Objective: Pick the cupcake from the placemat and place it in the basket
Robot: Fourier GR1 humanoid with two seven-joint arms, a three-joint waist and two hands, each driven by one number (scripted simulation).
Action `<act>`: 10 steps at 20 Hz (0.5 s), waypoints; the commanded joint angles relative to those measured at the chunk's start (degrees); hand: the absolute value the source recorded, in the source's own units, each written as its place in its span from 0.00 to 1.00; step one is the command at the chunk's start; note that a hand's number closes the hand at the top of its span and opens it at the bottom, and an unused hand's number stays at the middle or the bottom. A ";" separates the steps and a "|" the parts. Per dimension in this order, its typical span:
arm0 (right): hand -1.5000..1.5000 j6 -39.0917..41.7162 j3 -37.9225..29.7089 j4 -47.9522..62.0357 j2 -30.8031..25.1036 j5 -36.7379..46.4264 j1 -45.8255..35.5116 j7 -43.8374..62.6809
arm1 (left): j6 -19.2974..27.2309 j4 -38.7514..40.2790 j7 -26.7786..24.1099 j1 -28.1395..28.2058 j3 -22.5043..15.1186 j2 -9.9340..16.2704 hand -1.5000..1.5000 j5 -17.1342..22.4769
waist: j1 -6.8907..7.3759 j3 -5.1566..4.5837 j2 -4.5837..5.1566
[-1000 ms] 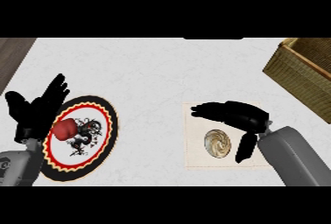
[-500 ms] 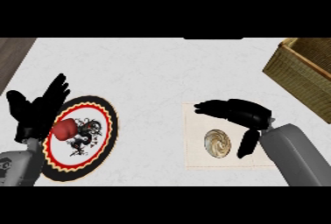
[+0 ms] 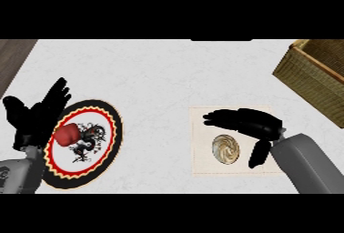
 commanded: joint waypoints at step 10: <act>1.00 -7.46 1.61 8.97 4.21 11.14 -1.55 -5.36 | -3.62 3.16 0.06 -2.26 3.28 0.47 0.50 -0.95 | 0.30 0.02 0.13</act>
